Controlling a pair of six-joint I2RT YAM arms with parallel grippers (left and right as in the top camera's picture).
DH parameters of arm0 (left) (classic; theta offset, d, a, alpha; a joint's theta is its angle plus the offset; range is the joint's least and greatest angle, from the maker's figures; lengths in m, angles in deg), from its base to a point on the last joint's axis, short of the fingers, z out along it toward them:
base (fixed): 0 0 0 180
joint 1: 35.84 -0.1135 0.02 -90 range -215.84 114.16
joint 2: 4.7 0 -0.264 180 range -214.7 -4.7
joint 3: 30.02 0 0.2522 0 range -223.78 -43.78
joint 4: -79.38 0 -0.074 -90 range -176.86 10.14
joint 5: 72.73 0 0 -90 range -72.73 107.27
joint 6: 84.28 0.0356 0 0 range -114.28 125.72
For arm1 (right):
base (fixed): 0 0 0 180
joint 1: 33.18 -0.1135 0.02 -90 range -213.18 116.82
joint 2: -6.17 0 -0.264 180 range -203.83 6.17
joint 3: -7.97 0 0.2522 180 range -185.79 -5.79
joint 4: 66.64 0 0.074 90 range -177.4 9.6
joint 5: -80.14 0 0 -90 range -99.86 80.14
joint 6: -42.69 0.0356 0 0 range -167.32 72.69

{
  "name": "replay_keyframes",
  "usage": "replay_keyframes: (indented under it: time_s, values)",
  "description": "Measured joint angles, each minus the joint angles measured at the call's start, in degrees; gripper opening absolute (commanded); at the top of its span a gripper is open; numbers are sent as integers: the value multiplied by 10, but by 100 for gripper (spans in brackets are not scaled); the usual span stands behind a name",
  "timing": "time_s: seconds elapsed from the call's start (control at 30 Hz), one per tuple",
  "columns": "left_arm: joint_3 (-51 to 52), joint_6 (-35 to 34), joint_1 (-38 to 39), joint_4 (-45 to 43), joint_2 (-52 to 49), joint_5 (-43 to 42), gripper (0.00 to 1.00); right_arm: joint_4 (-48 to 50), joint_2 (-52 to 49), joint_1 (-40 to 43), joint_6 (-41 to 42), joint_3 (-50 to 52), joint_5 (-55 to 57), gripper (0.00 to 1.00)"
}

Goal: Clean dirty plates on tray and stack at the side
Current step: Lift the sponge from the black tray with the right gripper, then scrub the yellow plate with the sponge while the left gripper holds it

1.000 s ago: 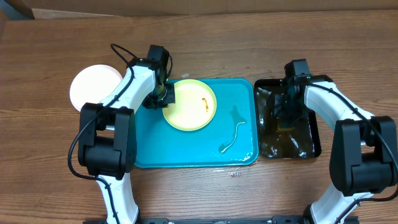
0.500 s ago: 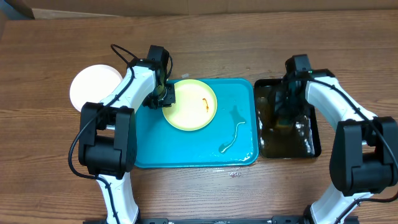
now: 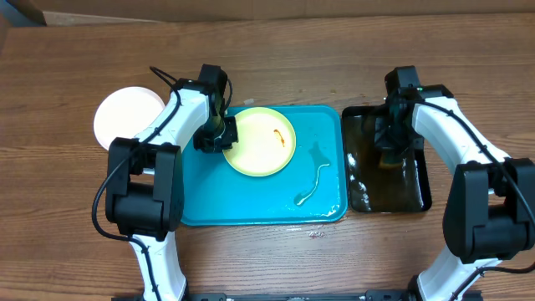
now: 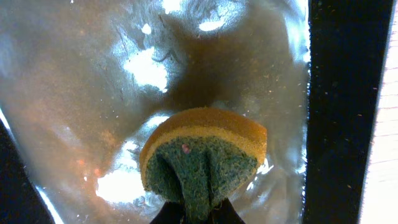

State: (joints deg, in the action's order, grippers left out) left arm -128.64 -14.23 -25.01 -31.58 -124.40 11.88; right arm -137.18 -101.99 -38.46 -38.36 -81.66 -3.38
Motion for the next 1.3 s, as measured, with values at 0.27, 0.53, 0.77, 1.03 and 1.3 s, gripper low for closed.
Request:
replay_keyframes:
  time_s: [0.27,0.53,0.77,1.03,1.3]
  values:
    - [1,-12,0,-30,-1,-9,4,-70,0,0,-2,-78,4,4]
    - [1,-10,1,-30,0,-45,4,-73,0,0,21,-82,11,4]
    - [1,-11,19,-9,0,-60,4,-98,0,-17,61,-82,35,4]
    - [1,-11,35,-11,0,-62,4,-105,0,-19,83,-82,42,4]
    - [1,-11,35,-11,0,-64,4,-77,0,-49,42,-93,-51,4]
